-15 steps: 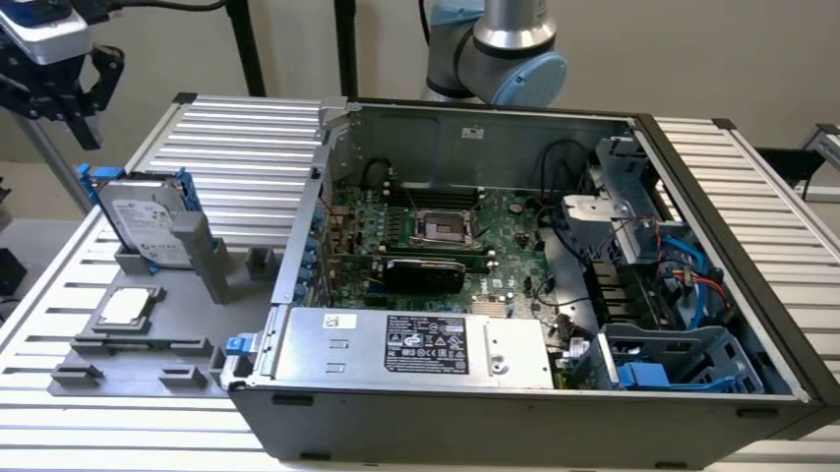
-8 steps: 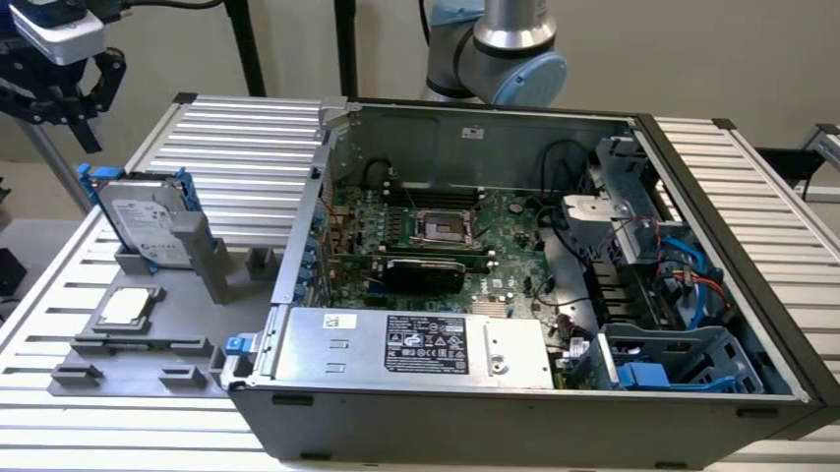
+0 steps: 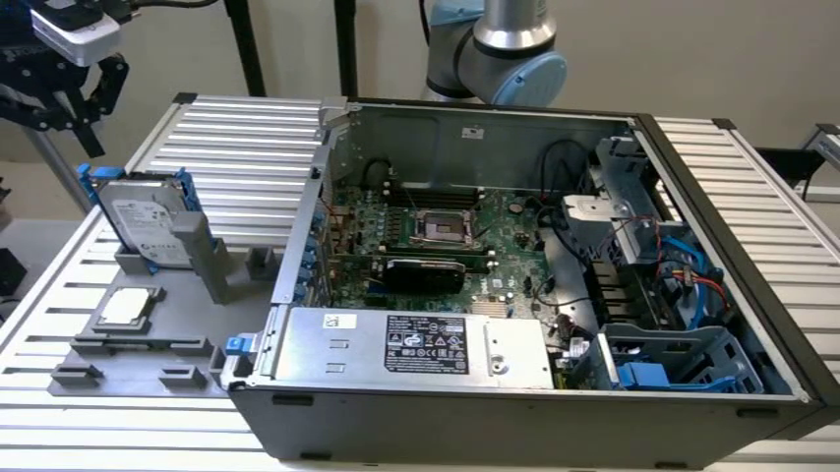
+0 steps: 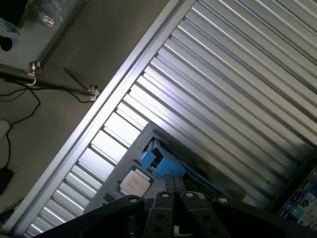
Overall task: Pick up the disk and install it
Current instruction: 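Pick up the disk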
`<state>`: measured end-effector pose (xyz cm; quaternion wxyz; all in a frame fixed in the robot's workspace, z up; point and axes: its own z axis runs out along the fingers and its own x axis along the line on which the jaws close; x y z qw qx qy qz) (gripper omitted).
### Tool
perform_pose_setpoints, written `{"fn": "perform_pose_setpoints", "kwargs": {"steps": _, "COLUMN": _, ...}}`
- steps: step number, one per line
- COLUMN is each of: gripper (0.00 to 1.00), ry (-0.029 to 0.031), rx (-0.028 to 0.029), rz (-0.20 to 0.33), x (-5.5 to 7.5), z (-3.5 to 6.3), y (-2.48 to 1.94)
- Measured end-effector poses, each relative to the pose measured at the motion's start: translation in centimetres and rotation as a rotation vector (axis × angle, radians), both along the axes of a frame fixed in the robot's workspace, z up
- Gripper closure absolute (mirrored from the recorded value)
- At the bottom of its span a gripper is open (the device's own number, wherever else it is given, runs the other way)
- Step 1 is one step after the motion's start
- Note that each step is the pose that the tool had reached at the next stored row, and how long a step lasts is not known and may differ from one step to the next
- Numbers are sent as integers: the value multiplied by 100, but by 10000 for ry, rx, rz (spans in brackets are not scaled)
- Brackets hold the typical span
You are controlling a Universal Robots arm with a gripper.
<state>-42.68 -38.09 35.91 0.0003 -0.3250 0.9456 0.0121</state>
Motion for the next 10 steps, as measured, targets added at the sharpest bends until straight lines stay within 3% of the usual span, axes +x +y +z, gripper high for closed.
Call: {"fn": "perform_pose_setpoints", "kwargs": {"steps": 10, "gripper": 89, "ry": 0, "rx": 0, "rz": 1831, "x": 0, "z": -9, "y": 0}}
